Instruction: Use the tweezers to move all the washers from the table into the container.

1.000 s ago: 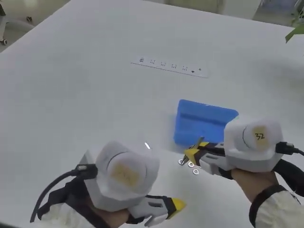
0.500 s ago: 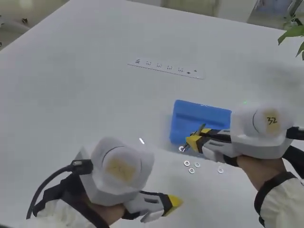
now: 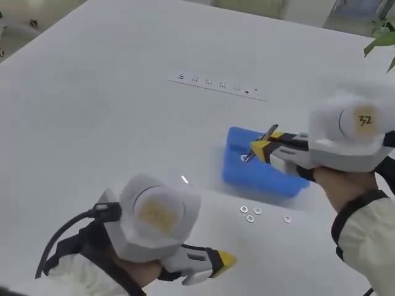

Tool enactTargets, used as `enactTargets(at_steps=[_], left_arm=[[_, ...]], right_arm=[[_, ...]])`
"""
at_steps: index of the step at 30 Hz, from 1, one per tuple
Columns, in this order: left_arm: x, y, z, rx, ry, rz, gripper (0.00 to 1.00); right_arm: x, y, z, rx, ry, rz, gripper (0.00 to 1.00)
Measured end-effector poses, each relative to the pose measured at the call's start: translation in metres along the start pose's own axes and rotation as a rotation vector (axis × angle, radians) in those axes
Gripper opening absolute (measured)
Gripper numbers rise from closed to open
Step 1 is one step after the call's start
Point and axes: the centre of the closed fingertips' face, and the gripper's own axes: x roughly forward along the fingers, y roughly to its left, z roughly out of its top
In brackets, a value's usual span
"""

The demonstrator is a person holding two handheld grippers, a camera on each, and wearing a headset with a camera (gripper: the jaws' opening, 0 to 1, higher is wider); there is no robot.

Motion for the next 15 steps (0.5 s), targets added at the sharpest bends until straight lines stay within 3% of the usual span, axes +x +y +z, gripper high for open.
enactTargets(at_steps=[9, 15], left_arm=[[0.003, 0.000, -0.005, -0.014, 0.009, -0.010, 0.76], [0.003, 0.003, -0.008, -0.004, 0.021, -0.005, 0.77]], right_arm=[[0.030, -0.005, -0.016, 0.018, 0.031, -0.002, 0.03], [0.046, -0.009, -0.030, -0.021, 0.057, -0.026, 0.03]])
